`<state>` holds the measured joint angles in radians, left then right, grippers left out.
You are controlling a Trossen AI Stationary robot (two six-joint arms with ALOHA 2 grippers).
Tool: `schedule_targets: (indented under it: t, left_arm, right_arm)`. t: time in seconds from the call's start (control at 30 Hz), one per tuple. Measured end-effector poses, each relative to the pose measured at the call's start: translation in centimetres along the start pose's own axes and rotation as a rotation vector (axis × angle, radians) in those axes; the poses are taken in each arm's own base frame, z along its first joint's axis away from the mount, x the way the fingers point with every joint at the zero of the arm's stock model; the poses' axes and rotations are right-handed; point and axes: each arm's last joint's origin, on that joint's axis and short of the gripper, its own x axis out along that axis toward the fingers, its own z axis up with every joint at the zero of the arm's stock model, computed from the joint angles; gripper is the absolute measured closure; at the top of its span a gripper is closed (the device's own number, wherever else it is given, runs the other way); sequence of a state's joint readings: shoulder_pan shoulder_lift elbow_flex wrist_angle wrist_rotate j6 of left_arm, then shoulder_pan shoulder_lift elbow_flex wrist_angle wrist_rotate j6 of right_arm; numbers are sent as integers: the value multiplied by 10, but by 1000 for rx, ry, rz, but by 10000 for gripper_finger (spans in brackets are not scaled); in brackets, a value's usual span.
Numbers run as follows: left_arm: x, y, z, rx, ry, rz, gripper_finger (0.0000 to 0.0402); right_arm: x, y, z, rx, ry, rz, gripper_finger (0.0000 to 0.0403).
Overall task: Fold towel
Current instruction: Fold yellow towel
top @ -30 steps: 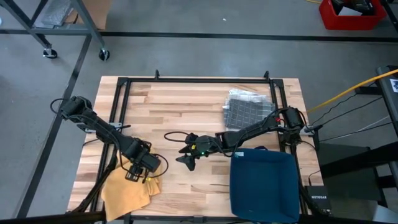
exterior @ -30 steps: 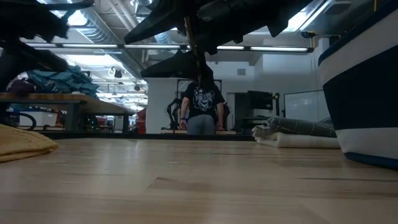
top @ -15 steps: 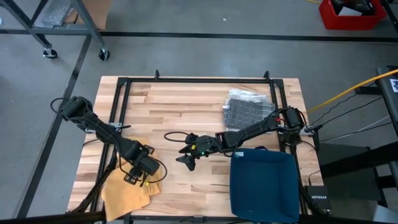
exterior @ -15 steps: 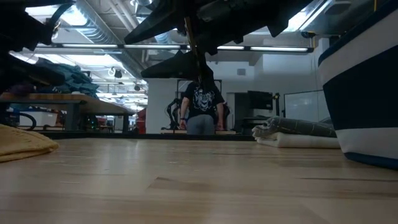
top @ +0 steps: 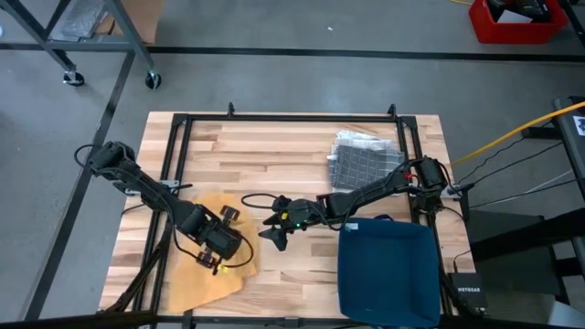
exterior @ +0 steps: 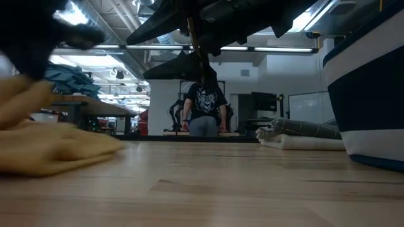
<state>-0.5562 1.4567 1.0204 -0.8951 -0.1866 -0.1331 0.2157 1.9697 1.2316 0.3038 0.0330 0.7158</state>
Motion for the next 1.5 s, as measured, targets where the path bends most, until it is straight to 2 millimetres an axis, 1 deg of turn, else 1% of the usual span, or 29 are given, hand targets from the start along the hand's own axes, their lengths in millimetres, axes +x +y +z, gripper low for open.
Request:
schedule_targets:
  t: [0.2,0.37,0.53,0.6,0.77,0.9,1.2,1.4,1.5]
  left_arm:
    - [-33,25,12,27,11,307,399]
    - [-55,46,18,-13,34,445,399]
    - [-66,66,20,-55,52,482,399]
    - [-68,74,20,-82,57,492,400]
    - [-73,93,18,-158,57,512,400]
    - [-79,106,20,-204,40,517,400]
    - [-99,129,27,-188,-6,542,401]
    - [-120,142,31,-137,-32,563,401]
    - [-130,145,32,-99,-41,572,401]
  right_arm:
    - [0,0,0,0,0,0,152]
    - [0,0,0,-17,1,0,152]
    - [0,2,-2,4,4,4,152]
    - [0,3,-3,60,5,5,152]
    - [-1,9,-10,277,16,-12,152]
    - [-2,13,-16,349,-3,-51,152]
    - [-2,11,-14,354,-38,-97,152]
    - [-3,12,-13,379,-37,-97,152]
    - [-4,10,-14,371,-25,-115,152]
